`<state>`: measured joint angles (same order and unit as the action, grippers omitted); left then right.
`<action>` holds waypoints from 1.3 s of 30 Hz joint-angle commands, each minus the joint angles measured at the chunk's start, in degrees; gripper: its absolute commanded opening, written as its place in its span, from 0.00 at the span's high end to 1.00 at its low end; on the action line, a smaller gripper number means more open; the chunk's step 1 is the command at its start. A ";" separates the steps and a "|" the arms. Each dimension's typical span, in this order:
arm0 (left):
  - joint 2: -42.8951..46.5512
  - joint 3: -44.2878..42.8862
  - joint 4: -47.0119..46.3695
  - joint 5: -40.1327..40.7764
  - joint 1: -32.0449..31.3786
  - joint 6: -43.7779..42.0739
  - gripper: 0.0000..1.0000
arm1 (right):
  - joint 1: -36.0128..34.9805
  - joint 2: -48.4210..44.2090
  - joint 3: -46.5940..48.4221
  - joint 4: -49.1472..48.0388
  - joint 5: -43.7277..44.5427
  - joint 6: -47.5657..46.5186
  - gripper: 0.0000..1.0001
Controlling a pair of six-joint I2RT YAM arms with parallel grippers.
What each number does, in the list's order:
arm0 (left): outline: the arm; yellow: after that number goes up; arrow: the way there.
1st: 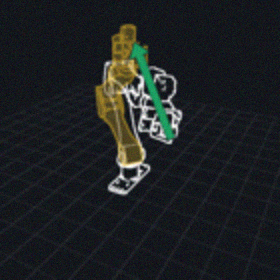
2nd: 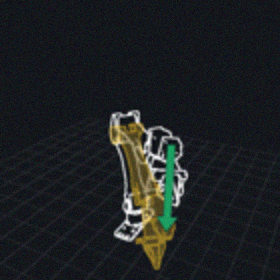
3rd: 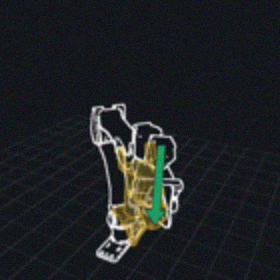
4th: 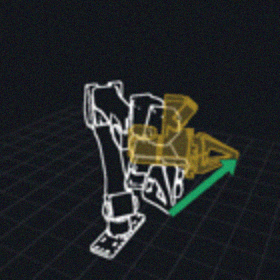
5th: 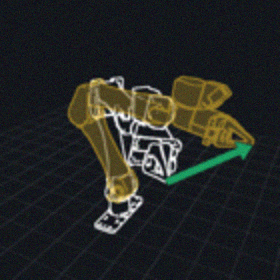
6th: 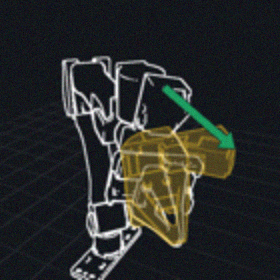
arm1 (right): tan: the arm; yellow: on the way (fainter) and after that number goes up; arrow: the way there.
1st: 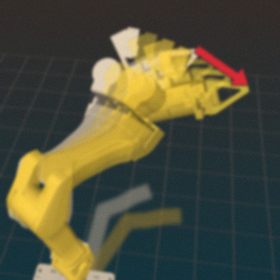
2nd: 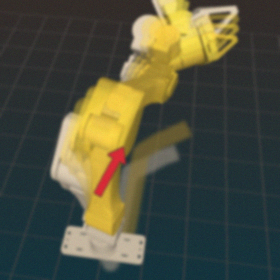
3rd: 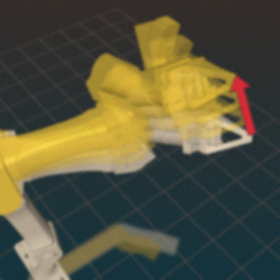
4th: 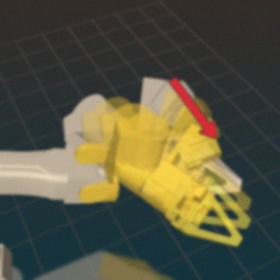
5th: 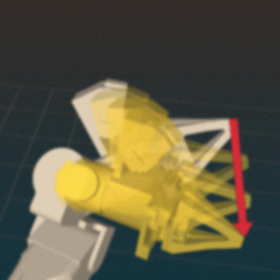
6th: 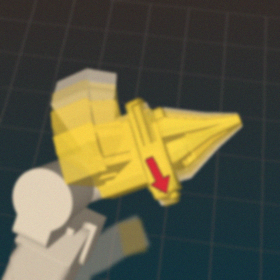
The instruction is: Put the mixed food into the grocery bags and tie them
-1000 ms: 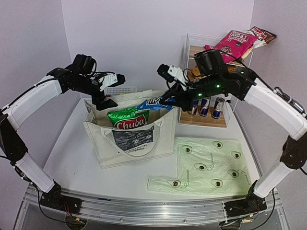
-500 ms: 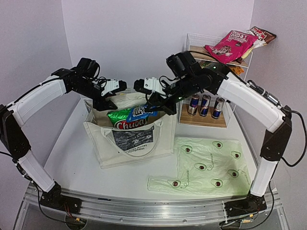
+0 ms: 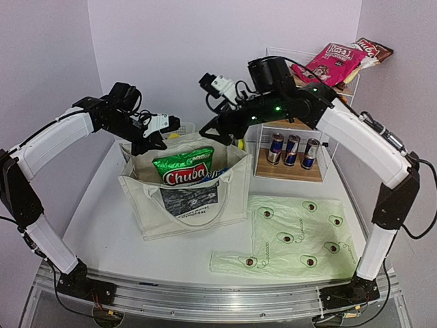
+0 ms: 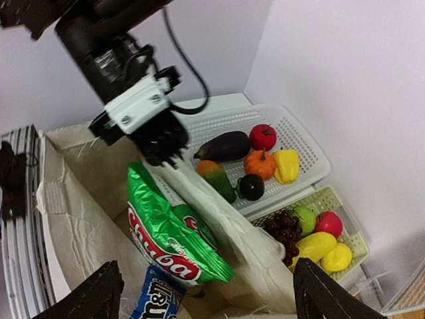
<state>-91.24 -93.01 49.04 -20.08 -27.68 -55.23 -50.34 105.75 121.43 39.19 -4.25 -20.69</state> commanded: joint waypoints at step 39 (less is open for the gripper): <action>3.16 0.27 1.46 -2.33 0.26 1.80 1.00 | 32.59 -1.42 -51.91 -94.61 22.89 40.15 0.24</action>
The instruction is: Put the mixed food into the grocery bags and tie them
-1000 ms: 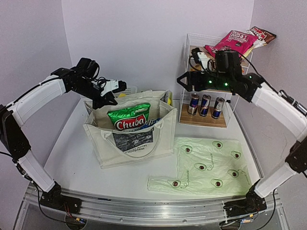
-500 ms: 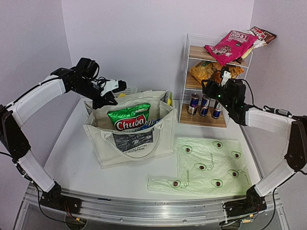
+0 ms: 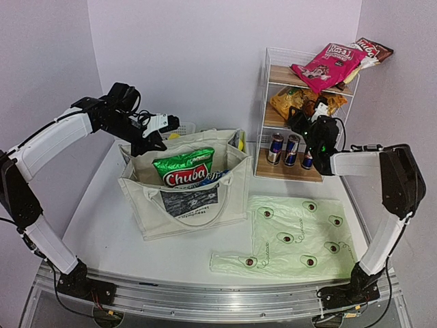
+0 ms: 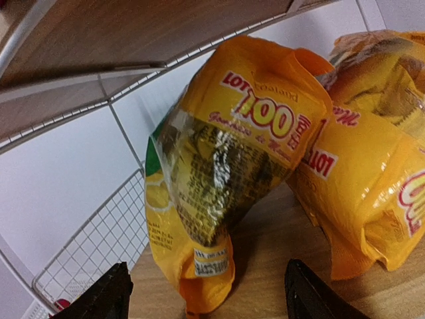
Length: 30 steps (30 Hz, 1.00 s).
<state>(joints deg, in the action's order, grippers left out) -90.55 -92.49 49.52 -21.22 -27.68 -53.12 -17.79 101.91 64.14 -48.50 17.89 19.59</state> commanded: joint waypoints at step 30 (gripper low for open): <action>4.10 -0.40 0.67 -0.43 0.25 -0.98 1.00 | 0.74 8.60 7.02 -14.89 3.34 1.61 1.00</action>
<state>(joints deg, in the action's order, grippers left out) -89.54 -92.49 50.15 -21.28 -27.68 -53.20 -17.45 112.57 72.15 -60.85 22.44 20.15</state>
